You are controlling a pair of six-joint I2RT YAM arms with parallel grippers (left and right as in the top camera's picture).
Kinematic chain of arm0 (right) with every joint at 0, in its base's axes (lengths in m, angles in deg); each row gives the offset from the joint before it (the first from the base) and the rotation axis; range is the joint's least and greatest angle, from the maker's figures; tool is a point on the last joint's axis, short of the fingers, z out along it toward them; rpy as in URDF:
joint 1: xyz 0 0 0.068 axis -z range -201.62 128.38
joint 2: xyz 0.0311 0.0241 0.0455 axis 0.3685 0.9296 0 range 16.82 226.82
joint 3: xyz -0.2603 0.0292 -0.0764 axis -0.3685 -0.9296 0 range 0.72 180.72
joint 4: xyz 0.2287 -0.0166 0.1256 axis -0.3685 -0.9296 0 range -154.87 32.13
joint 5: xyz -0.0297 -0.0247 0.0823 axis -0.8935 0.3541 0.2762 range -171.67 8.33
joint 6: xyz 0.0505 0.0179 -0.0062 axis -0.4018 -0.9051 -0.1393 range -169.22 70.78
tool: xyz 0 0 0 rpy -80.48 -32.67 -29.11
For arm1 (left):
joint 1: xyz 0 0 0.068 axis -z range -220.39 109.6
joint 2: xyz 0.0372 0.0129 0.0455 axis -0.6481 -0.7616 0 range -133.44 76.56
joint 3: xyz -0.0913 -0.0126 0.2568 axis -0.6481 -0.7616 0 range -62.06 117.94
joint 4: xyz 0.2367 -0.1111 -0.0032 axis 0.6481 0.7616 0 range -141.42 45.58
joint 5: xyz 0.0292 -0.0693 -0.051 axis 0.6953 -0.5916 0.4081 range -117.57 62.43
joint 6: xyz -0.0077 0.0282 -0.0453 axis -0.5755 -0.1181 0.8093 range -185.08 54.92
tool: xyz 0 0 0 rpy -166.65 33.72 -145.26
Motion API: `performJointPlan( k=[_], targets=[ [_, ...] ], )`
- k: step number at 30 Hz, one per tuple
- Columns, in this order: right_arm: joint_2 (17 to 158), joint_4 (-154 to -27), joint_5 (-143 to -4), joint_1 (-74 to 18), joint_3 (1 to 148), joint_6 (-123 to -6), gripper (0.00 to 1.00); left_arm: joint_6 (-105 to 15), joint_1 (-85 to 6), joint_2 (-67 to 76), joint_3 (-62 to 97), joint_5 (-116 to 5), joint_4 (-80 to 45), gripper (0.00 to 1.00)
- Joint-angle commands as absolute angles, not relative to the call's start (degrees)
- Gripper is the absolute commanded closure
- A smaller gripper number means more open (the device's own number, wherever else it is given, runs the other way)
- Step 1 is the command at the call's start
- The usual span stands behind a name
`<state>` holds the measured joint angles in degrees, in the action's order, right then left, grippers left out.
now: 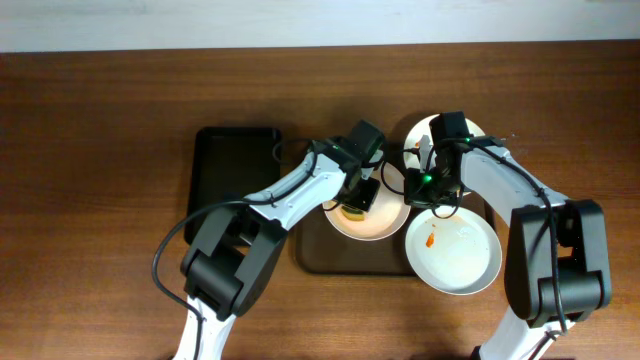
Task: Clean dirty plates on tray and stack at the side
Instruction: 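Wipe the left plate with the sponge while the right gripper holds it, then return the sponge to the black tray with the left gripper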
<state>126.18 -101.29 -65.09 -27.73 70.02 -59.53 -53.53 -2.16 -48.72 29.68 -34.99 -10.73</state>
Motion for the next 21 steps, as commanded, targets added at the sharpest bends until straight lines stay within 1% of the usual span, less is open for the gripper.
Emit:
performJointPlan(
  k=[1,2,7,10,15,21],
  targets=[
    [126.0,-101.4,-65.5,-28.0,69.9,-59.3,0.96,-53.2,-1.7,-52.4,29.8,-24.2,-10.3,1.00],
    [126.0,-101.4,-65.5,-28.0,69.9,-59.3,0.96,-53.1,-1.9,-52.4,29.8,-19.6,-9.1,1.00],
    [126.0,-101.4,-65.5,-28.0,69.9,-59.3,0.96,-50.3,-1.9,-52.3,31.3,-9.2,-4.6,1.00],
    [126.0,-101.3,-65.5,-28.0,69.9,-59.3,0.96,-50.1,-2.1,-52.3,36.1,-1.7,0.3,1.00],
    [126.0,-101.3,-65.5,-28.0,69.9,-59.3,0.96,-50.1,-2.1,-52.3,43.2,2.8,5.6,1.00],
    [126.0,-101.4,-65.5,-28.0,69.9,-59.3,0.95,-48.1,-2.5,-52.3,55.4,5.9,16.3,1.00]
  ],
)
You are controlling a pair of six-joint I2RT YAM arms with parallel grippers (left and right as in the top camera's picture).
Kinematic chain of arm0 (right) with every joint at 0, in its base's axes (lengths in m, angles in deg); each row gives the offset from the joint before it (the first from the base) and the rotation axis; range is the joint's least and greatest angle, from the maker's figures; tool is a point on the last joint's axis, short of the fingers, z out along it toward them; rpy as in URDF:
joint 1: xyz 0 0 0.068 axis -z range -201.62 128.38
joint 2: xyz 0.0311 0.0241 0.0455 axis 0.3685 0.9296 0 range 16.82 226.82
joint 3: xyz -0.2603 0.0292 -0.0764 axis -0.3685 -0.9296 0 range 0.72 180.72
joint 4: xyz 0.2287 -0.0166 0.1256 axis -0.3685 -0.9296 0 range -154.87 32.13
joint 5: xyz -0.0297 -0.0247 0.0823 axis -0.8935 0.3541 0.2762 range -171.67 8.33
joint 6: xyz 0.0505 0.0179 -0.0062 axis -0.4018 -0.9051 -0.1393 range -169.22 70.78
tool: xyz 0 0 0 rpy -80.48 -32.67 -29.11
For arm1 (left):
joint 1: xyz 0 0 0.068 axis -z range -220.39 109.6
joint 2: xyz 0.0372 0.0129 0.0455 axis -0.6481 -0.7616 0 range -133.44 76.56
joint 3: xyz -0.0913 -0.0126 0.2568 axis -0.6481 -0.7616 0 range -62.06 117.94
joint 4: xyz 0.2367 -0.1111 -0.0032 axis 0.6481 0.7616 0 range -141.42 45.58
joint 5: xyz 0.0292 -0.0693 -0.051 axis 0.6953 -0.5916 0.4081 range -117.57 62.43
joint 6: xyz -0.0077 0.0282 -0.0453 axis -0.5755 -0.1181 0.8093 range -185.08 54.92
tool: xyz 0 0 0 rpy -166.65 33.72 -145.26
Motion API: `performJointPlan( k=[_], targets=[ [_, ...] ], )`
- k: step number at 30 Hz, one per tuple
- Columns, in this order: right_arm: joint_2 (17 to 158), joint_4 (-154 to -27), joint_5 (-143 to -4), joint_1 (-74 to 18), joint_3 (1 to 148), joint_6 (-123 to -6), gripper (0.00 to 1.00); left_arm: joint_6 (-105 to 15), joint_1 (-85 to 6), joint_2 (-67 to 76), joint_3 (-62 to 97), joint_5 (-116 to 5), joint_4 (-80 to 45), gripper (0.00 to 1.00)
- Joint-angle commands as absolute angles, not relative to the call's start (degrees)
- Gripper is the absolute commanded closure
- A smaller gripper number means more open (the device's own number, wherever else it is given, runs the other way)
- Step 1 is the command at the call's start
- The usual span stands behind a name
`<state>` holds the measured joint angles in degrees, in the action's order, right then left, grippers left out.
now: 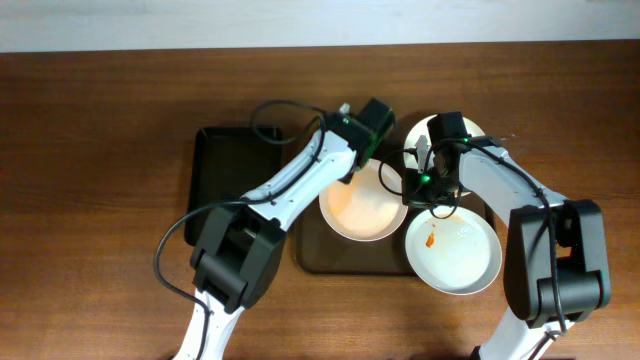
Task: Clean dirty plates on tray and stack at the side
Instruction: 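Return the sponge to the black tray with the left gripper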
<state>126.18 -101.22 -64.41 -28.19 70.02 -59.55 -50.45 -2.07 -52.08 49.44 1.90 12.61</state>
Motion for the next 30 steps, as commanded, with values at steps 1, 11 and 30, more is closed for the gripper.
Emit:
performJointPlan(
  k=[1,11,30],
  targets=[
    [126.0,-101.4,-65.5,-28.0,69.9,-59.3,0.91,-47.0,-2.7,-52.3,56.9,5.7,18.6,1.00],
    [126.0,-101.4,-65.5,-28.0,69.9,-59.3,0.45,-48.0,-22.3,-52.3,61.0,-16.5,36.5,1.00],
    [126.0,-101.4,-65.5,-28.0,69.9,-59.3,0.44,-60.7,-37.2,-55.0,50.5,-28.9,26.0,0.87]
  ],
)
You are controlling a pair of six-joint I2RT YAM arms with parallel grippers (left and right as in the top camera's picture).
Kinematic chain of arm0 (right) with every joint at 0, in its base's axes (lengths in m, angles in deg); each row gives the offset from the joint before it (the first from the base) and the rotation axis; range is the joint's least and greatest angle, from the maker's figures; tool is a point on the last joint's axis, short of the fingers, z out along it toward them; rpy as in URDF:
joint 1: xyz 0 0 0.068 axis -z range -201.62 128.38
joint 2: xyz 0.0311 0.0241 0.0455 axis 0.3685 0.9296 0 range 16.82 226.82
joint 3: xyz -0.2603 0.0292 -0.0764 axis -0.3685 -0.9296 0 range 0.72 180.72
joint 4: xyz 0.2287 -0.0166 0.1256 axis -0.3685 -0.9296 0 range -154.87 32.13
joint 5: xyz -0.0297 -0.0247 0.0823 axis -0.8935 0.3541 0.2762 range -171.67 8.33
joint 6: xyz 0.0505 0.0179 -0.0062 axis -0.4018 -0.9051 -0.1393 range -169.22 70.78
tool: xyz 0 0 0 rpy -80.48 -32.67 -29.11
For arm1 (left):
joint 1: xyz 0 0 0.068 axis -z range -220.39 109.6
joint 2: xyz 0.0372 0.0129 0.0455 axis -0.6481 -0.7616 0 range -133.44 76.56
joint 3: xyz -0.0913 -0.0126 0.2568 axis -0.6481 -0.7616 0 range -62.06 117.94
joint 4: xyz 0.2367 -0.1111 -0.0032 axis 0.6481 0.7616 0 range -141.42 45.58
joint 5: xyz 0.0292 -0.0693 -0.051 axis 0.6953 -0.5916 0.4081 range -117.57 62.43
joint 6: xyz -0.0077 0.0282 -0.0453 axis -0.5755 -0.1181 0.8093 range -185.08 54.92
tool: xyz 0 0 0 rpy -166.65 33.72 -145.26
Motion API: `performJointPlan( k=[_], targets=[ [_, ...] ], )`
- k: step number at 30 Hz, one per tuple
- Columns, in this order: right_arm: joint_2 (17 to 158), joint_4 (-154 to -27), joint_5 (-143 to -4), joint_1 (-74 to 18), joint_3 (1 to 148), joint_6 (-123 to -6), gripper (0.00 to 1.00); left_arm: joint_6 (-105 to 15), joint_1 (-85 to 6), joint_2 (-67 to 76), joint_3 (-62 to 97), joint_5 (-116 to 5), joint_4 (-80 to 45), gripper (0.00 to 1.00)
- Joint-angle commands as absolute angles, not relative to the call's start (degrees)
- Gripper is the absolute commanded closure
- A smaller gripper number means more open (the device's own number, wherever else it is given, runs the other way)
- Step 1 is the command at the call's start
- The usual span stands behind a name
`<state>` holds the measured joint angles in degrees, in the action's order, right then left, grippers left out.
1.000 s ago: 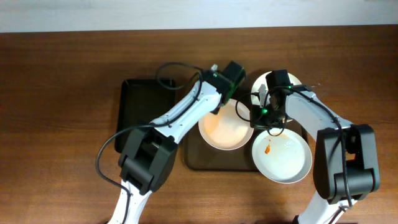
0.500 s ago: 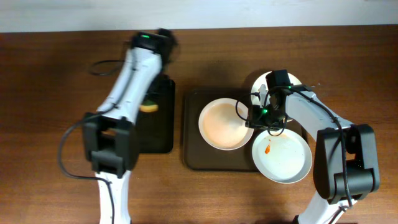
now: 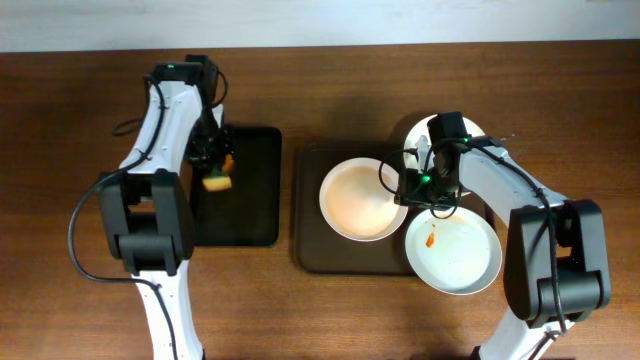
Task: Clean dirty plates on tray and stack at the side
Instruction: 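Return the sponge to the black tray with the left gripper, then lift the wiped plate with the right gripper and move it right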
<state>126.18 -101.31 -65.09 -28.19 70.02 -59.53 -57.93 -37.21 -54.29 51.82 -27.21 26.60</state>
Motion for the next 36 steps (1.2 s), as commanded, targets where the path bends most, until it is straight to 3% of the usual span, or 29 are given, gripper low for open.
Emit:
performJointPlan(
  k=[1,2,5,6,15,20,23,25,30,36],
  targets=[
    [126.0,-101.4,-65.5,-28.0,69.9,-59.3,0.44,-60.7,-37.2,-55.0,50.4,-28.9,26.0,0.84],
    [126.0,-101.3,-65.5,-28.0,69.9,-59.3,0.44,-60.7,-37.2,-55.1,50.4,-28.9,25.9,0.77],
    [126.0,-101.4,-65.5,-28.0,69.9,-59.3,0.43,-60.7,-37.2,-55.1,50.4,-28.9,26.0,0.07],
    [126.0,-101.4,-65.5,-28.0,69.9,-59.3,0.43,-60.7,-37.2,-55.1,50.4,-28.9,25.9,0.00],
    [126.0,-98.8,-65.6,-28.0,68.0,-59.3,0.47,-60.7,-37.2,-55.1,50.4,-28.9,25.9,0.00],
    [126.0,-98.7,-65.8,-28.7,67.7,-59.3,0.74,-60.7,-37.2,-55.1,50.4,-28.9,25.9,0.00],
    [126.0,-98.0,-66.5,-30.7,67.7,-59.4,0.79,-60.7,-37.2,-55.1,50.4,-28.9,25.9,0.00],
    [126.0,-98.1,-70.2,-32.5,67.7,-61.8,0.96,-60.7,-37.2,-55.1,50.4,-28.9,25.9,0.00],
    [125.5,-100.2,-74.1,-34.4,70.4,-63.7,0.96,-60.7,-37.2,-55.1,50.4,-28.9,25.9,0.00],
    [122.3,-115.0,-82.4,-35.7,85.1,-63.7,0.96,-60.7,-37.2,-55.1,50.4,-28.9,25.9,0.00]
  ],
)
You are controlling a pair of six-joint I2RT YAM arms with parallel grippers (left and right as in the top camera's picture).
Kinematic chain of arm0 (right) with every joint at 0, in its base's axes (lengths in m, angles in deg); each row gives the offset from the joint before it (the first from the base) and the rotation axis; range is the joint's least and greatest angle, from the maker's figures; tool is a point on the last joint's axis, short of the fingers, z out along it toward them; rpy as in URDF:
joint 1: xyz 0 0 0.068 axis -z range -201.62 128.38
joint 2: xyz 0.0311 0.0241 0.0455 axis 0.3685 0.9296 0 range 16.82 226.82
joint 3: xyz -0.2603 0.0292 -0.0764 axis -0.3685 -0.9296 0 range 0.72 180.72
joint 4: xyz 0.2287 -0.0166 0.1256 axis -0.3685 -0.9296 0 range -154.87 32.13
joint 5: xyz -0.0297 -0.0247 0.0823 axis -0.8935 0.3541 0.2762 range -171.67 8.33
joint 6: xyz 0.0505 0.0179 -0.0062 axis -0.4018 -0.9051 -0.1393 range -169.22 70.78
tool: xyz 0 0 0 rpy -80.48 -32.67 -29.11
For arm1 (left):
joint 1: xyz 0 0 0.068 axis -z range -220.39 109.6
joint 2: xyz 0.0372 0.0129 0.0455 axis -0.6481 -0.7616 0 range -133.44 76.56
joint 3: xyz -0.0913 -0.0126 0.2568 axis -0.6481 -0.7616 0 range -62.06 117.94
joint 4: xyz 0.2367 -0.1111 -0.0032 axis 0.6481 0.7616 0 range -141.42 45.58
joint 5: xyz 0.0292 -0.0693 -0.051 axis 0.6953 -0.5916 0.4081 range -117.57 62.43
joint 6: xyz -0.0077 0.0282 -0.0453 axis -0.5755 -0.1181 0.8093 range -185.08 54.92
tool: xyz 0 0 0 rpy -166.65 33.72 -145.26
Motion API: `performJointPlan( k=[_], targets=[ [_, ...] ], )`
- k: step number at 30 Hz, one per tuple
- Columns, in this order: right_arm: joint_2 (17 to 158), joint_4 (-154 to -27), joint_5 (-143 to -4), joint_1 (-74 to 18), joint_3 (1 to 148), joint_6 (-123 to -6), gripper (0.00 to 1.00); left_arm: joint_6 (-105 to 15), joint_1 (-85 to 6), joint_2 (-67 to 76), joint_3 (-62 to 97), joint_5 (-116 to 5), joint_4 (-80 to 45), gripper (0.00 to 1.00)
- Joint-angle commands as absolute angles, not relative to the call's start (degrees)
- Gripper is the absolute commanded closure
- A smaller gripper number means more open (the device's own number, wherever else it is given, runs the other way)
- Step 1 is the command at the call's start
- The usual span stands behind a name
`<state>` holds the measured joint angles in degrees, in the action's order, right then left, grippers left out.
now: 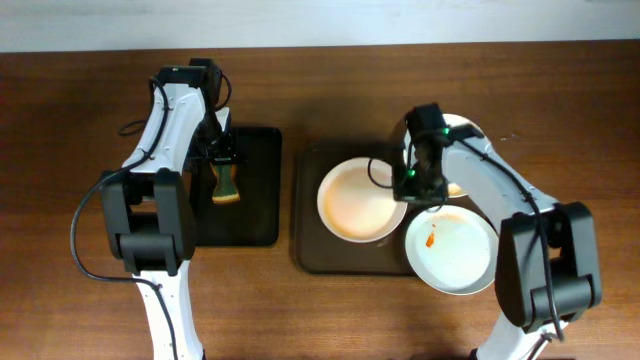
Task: Clean dirty plates on tray and stack at the side
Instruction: 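Lift the wiped plate with the right gripper and move it right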
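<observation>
A cream plate (360, 202) with a faint orange tint sits on the brown tray (308, 250). My right gripper (405, 188) is shut on its right rim. A white plate (452, 252) with an orange stain lies at the tray's front right. A third plate (463, 128) at the back right is partly hidden under my right arm. The yellow and green sponge (225, 187) lies on the black tray (255, 215) at the left. My left gripper (222, 156) is just behind the sponge and looks open.
The two trays lie side by side on the brown wooden table (90, 280), with a narrow gap between them. My right arm's cable (378, 172) loops over the cream plate's far edge.
The sponge has gone from my left gripper's hold over the black tray to lying flat on that tray. My right wrist has shifted left, and the cream plate has moved slightly left with it.
My left gripper first pressed the sponge onto the cream plate while the right held its rim. Then the left was at the plate's far edge. Then it held the sponge over the black tray, and now the sponge lies there. The right has kept its grip.
</observation>
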<state>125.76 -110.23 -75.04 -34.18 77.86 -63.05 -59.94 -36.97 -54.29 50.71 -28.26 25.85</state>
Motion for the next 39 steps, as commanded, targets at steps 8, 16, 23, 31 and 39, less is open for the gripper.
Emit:
performJointPlan(
  k=[8,16,23,31,39],
  targets=[
    [122.1,-125.8,-110.1,-48.6,94.6,-69.5,0.96,-60.7,-37.2,-55.1,50.4,-28.9,25.9,0.00],
    [122.1,-128.0,-143.7,-65.2,94.6,-76.4,0.96,-60.7,-37.2,-55.1,50.4,-28.9,25.9,0.00],
    [122.1,-127.9,-163.5,-78.8,94.6,-76.4,0.96,-60.7,-37.2,-55.1,50.4,-28.9,25.9,0.00],
    [122.1,-126.1,-148.0,-76.8,94.5,-78.5,0.96,-60.7,-37.2,-55.1,50.4,-28.9,25.9,0.00],
    [120.0,-124.3,-100.0,-50.2,99.2,-73.0,0.96,-60.7,-37.2,-55.1,50.4,-28.9,25.9,0.00]
  ],
)
